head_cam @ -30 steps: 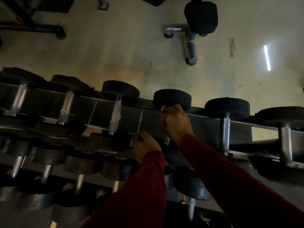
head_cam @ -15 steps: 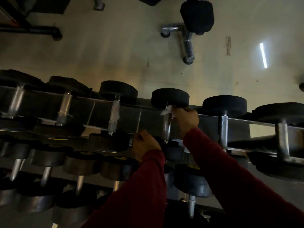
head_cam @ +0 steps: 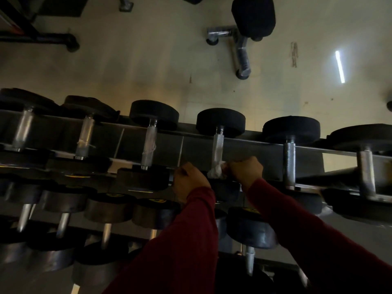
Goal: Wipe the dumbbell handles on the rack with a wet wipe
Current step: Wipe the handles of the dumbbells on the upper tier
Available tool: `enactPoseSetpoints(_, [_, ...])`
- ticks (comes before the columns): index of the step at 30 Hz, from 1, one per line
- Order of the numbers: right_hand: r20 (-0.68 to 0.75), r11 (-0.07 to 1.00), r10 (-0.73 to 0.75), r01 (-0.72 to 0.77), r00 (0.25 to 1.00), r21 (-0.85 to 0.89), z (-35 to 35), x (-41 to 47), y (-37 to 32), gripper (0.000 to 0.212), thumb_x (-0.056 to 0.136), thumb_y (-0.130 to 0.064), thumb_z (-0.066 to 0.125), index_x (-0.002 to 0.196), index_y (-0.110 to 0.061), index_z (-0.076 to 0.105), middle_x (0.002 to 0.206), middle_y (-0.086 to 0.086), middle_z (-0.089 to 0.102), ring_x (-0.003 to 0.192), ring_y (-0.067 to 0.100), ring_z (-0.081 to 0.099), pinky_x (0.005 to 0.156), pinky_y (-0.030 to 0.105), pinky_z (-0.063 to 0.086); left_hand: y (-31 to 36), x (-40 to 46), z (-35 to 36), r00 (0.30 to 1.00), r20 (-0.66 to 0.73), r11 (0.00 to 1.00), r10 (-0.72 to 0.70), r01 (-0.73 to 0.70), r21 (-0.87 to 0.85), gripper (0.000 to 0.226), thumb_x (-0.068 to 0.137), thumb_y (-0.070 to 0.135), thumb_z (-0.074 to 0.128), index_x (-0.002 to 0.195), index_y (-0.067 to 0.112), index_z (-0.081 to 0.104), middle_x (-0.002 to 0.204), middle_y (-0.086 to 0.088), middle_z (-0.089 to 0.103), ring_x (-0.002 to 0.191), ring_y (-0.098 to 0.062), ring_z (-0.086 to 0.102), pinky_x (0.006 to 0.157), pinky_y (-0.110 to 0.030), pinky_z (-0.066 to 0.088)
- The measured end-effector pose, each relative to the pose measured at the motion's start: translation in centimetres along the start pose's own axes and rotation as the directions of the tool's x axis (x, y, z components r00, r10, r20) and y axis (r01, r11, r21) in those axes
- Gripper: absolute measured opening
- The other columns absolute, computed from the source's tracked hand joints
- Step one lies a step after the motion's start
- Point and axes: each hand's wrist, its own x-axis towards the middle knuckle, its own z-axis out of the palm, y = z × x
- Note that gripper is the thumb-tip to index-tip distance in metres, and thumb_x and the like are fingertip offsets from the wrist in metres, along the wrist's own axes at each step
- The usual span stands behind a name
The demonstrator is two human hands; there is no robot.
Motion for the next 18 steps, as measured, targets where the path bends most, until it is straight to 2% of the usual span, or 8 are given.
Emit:
enactPoseSetpoints(2, [-0.05,0.996,-0.054,0.057,0.997,0.067,0.2,0.5,-0.9,0.017,0.077,-0.032,0.079,0.079,-0.016,0.074,0.082,0.002,0.075,0.081,0.016,0.071,0.085,0.038,0.058,0.0,-0.1,0.0,1.0,0.016,1.0,-0.007,0.007,-0.003,0.029,0.09,0.04,0.045,0.087,0.019,0.063,0.091,-0.01,0.067,0.087,-0.03,0.061,0.084,-0.041,0.05])
enactPoseSetpoints(4, [-0.141,0.978,-0.181,0.194,0.973,0.079,0.4,1.1,-2.7,0.014,0.084,-0.031,0.077,0.087,-0.017,0.076,0.085,-0.004,0.074,0.075,0.006,0.068,0.078,0.024,0.057,-0.1,0.1,0.0,1.0,0.025,1.0,-0.004,0.004,0.011,0.027,0.091,0.039,0.045,0.088,0.019,0.063,0.093,-0.01,0.066,0.089,-0.029,0.06,0.085,-0.04,0.049])
enactPoseSetpoints(6, [-0.226,0.927,-0.368,0.373,0.902,-0.019,0.6,1.6,-4.3,0.011,0.086,-0.027,0.075,0.09,-0.017,0.078,0.083,-0.008,0.073,0.071,0.002,0.064,0.071,0.012,0.051,0.0,0.1,0.0,1.0,0.016,1.0,-0.003,0.002,0.024,0.031,0.091,0.038,0.045,0.093,0.015,0.067,0.095,-0.01,0.067,0.091,-0.031,0.06,0.084,-0.039,0.048])
enactPoseSetpoints(8, [-0.225,0.846,-0.533,0.51,0.816,-0.154,0.6,2.0,-4.6,0.005,0.087,-0.021,0.074,0.086,-0.019,0.079,0.083,-0.007,0.075,0.071,0.004,0.067,0.075,0.014,0.051,0.0,0.2,0.0,1.0,0.012,1.0,-0.006,0.005,0.031,0.032,0.09,0.038,0.044,0.093,0.016,0.068,0.096,-0.011,0.068,0.092,-0.032,0.059,0.084,-0.038,0.047])
enactPoseSetpoints(10, [-0.095,0.712,-0.675,0.613,0.731,-0.344,0.5,1.8,-3.6,0.008,0.088,-0.015,0.072,0.084,-0.019,0.078,0.084,-0.003,0.075,0.073,0.007,0.068,0.074,0.015,0.05,-0.1,0.3,0.0,1.0,0.012,0.999,0.011,-0.011,0.03,0.034,0.087,0.041,0.042,0.09,0.017,0.066,0.096,-0.011,0.068,0.093,-0.032,0.059,0.082,-0.037,0.046])
enactPoseSetpoints(12, [0.109,0.548,-0.753,0.71,0.649,-0.442,0.6,1.3,-2.2,0.009,0.088,-0.019,0.072,0.082,-0.02,0.078,0.087,0.0,0.074,0.075,0.01,0.068,0.073,0.017,0.05,-0.1,0.3,0.0,1.0,0.012,0.999,0.017,-0.018,0.033,0.033,0.089,0.04,0.042,0.091,0.016,0.065,0.097,-0.012,0.067,0.092,-0.031,0.059,0.081,-0.036,0.044])
enactPoseSetpoints(15, [0.322,0.474,-0.689,0.74,0.65,-0.477,0.6,0.9,-1.6,0.014,0.086,-0.031,0.069,0.086,-0.019,0.077,0.091,-0.001,0.071,0.072,0.006,0.065,0.068,0.019,0.053,0.0,0.3,-0.1,1.0,0.013,0.999,0.011,-0.011,0.046,0.027,0.091,0.037,0.042,0.087,0.019,0.062,0.097,-0.014,0.066,0.091,-0.033,0.059,0.085,-0.041,0.047])
enactPoseSetpoints(18, [0.382,0.418,-0.668,0.747,0.639,-0.518,0.6,1.9,-3.6,0.015,0.09,-0.022,0.06,0.081,-0.019,0.072,0.088,-0.004,0.068,0.07,0.003,0.063,0.066,0.019,0.053,0.0,0.3,-0.1,0.999,0.039,0.999,0.02,-0.021,0.033,0.033,0.085,0.043,0.04,0.089,0.02,0.062,0.098,-0.013,0.067,0.093,-0.033,0.06,0.086,-0.042,0.048])
